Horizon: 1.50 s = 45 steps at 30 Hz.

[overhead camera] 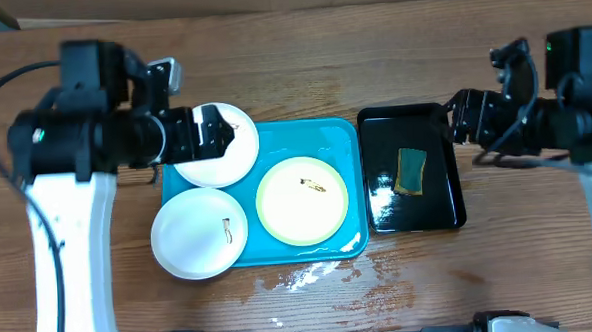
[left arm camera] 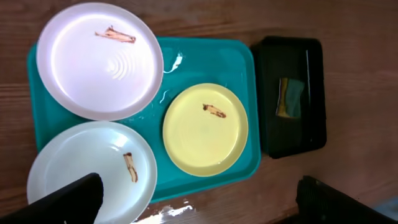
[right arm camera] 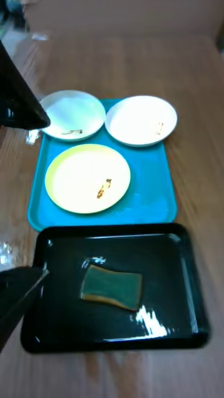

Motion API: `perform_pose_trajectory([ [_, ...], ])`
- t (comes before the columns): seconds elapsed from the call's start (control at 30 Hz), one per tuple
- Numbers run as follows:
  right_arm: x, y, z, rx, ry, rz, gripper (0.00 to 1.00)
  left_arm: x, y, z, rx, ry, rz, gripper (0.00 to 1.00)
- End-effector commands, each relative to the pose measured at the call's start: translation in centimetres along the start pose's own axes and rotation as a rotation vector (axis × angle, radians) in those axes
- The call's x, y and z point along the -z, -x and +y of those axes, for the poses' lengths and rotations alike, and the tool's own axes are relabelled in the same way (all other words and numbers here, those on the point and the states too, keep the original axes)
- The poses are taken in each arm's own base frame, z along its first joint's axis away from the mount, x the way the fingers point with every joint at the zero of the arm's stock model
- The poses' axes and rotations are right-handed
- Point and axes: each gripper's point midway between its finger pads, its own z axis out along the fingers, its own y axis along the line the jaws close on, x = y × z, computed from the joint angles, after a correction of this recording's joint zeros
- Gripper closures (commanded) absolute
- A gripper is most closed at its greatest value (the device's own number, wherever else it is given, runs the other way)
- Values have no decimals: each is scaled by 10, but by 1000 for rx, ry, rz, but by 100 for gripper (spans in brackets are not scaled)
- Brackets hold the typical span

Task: Clean dirty plates on tray and stack at the side
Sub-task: 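Move left gripper to yellow plate rim, right gripper over sponge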

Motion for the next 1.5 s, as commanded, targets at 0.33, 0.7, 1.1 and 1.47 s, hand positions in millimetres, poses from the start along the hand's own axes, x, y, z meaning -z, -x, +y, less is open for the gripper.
perform_pose_trajectory([
  [0.33,-61,-23,-43,-195,-353,119,22,-77,6,13,12,78,149,9],
  [0.7,-139,-73,-100,-182,-542,154,20,-110,-51,-24,-89,57,337,10],
  [1.1,-171,-45,-111,-72,-483,4,17,-170,-122,5,65,205,475,28],
  [1.47,-187,-46,-116,-103,-448,43,11,-194,-166,19,216,279,532,53],
])
